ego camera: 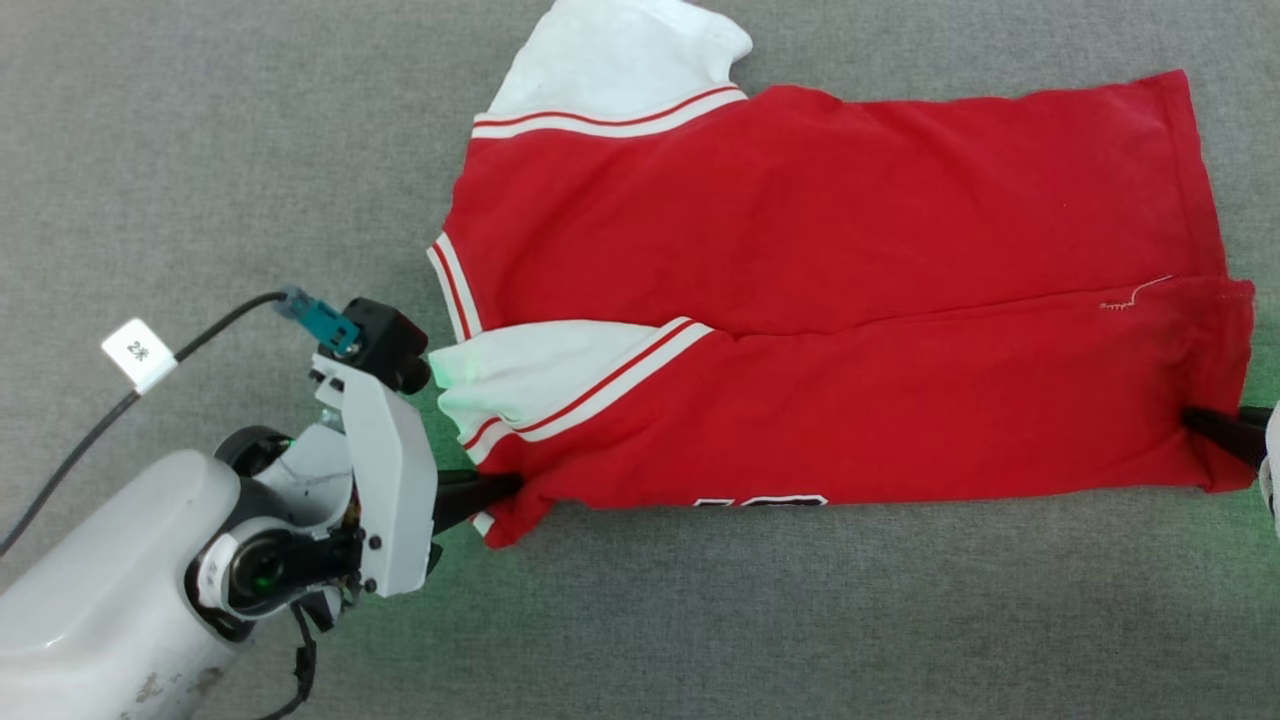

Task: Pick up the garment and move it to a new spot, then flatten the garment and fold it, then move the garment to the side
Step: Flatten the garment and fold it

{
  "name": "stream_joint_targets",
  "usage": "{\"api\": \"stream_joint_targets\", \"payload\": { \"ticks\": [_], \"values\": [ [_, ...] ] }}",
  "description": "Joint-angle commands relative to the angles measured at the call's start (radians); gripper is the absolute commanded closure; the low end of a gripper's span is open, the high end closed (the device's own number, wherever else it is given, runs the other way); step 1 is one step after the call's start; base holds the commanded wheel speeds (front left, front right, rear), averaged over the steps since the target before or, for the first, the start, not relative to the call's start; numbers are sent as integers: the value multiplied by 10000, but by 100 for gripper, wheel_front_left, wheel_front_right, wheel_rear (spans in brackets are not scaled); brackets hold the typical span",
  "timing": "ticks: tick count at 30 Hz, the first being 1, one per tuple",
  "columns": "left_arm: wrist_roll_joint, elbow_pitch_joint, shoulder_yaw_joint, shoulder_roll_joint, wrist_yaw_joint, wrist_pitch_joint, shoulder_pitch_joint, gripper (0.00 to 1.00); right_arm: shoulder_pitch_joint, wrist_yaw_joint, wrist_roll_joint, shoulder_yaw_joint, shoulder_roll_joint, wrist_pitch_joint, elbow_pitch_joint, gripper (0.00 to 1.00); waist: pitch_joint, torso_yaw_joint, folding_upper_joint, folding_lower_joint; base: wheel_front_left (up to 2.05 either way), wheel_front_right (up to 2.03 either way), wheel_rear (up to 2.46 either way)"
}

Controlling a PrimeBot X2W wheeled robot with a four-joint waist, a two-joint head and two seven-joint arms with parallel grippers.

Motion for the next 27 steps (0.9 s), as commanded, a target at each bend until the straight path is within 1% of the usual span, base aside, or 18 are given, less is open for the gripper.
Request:
{"api": "stream_joint_targets", "payload": {
  "ticks": [1,6,13,21,27],
  "values": [
    [115,199,-193,-221,-4,-90,199,100,371,-11,126,256,120,59,193,100,-51,8,-1,0,0,0,0],
    [-45,53,-50,-36,-33,-326,529,100,668,-10,242,29,75,-173,-1,100,-280,-36,-1,0,0,0,0],
    [-387,-733,293,643,101,-678,1270,100,1280,-12,407,-257,-105,-283,-496,100,-632,-117,-1,0,0,0,0],
    [-546,-1904,475,1401,457,-1143,2372,100,2381,-12,737,-669,-318,-176,-1133,100,-1057,-125,-1,0,0,0,0],
    [-686,-2579,561,1799,694,-1379,2982,100,3116,-12,857,-984,-414,-81,-1466,100,-1244,-95,-1,0,0,0,0]
  ]
}}
